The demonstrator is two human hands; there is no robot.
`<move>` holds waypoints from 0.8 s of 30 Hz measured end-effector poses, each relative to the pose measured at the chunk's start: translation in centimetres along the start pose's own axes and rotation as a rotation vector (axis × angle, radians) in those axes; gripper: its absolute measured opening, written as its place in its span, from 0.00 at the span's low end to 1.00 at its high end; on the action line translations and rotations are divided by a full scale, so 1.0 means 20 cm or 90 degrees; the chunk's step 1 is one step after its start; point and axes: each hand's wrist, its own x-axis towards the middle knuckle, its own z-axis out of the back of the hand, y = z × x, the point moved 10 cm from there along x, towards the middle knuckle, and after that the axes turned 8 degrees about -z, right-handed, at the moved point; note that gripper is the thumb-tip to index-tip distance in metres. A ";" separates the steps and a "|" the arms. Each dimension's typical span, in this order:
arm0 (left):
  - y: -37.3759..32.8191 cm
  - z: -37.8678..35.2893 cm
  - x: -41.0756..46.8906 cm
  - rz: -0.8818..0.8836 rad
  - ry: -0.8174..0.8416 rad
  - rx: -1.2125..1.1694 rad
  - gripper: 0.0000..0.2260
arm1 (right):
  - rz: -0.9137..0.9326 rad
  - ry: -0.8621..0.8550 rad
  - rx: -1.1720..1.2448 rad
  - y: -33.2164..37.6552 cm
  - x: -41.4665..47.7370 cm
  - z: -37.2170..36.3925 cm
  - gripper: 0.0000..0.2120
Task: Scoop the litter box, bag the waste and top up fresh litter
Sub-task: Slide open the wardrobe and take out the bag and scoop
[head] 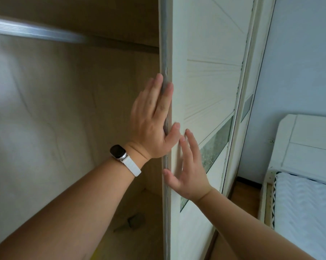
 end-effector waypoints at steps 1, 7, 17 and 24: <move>0.00 -0.02 0.00 -0.001 -0.005 -0.013 0.29 | -0.004 0.002 -0.003 -0.02 0.01 0.00 0.40; 0.04 -0.15 0.01 -0.005 -0.018 -0.069 0.29 | -0.018 0.011 -0.039 -0.14 0.05 -0.01 0.39; 0.06 -0.41 0.06 -0.017 -0.017 -0.102 0.31 | -0.102 0.054 -0.091 -0.41 0.13 -0.01 0.43; 0.11 -0.69 0.08 -0.009 -0.002 -0.137 0.35 | -0.114 0.040 -0.121 -0.59 0.19 0.02 0.42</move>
